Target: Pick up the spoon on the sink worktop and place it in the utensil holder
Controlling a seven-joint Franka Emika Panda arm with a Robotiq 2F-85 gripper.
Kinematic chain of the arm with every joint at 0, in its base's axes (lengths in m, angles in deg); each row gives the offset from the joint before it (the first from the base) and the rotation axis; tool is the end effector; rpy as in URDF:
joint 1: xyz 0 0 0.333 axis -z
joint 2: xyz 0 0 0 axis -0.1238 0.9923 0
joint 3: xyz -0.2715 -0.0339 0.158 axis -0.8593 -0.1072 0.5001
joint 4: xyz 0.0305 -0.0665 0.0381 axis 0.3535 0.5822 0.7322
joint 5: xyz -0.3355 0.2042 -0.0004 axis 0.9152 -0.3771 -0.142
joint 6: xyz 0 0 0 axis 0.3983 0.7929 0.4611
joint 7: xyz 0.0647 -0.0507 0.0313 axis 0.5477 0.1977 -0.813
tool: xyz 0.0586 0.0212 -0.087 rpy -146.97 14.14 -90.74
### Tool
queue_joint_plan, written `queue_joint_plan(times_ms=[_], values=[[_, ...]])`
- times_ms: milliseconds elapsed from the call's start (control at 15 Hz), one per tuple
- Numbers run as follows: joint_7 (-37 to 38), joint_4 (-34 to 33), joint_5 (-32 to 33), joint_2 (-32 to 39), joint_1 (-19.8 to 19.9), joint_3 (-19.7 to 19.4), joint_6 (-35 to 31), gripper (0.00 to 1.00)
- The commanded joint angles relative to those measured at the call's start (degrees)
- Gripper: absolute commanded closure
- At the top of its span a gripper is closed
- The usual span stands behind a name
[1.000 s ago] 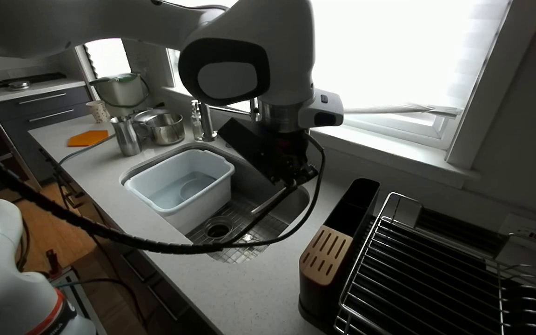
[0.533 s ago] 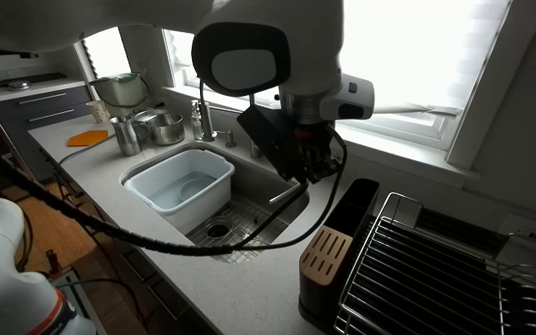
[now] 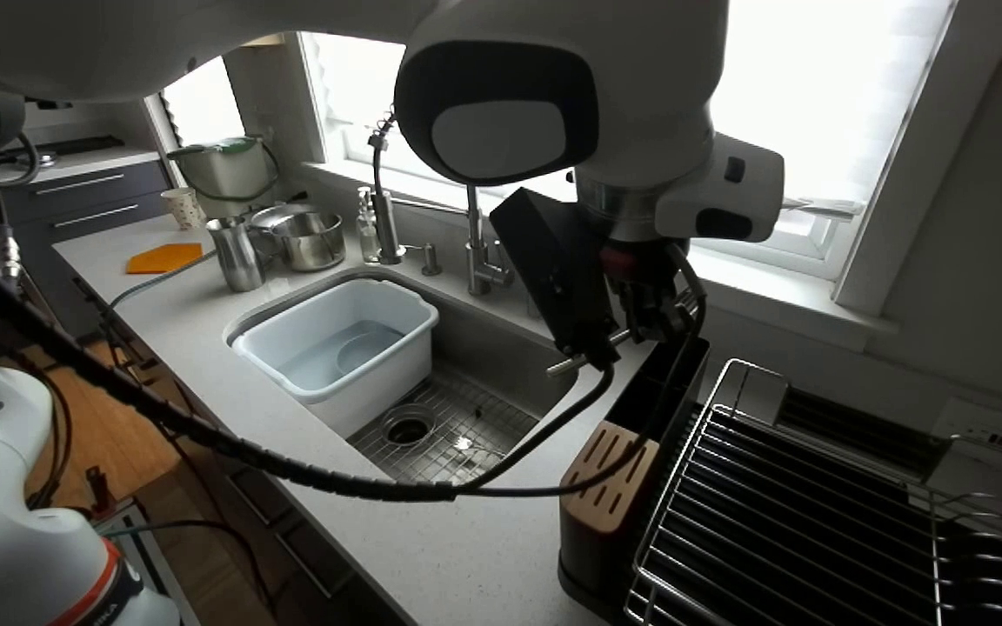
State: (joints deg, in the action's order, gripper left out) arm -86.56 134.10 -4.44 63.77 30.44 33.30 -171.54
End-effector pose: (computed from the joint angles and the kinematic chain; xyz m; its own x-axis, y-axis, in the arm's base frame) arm 0.4293 -0.4253 0.5602 0.7869 -0.5298 0.3164 -0.4594 -0.8453 -0.2728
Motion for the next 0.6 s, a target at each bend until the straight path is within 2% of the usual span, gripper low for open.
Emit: queue_joint_plan(times_ms=[0, 533], values=[[2.7, -5.3, -3.1, 4.1, 2.4, 0.2, 1.5, 0.98], [6.4, -10.9, -3.0, 9.8, 4.8, 1.7, 0.4, 0.98]])
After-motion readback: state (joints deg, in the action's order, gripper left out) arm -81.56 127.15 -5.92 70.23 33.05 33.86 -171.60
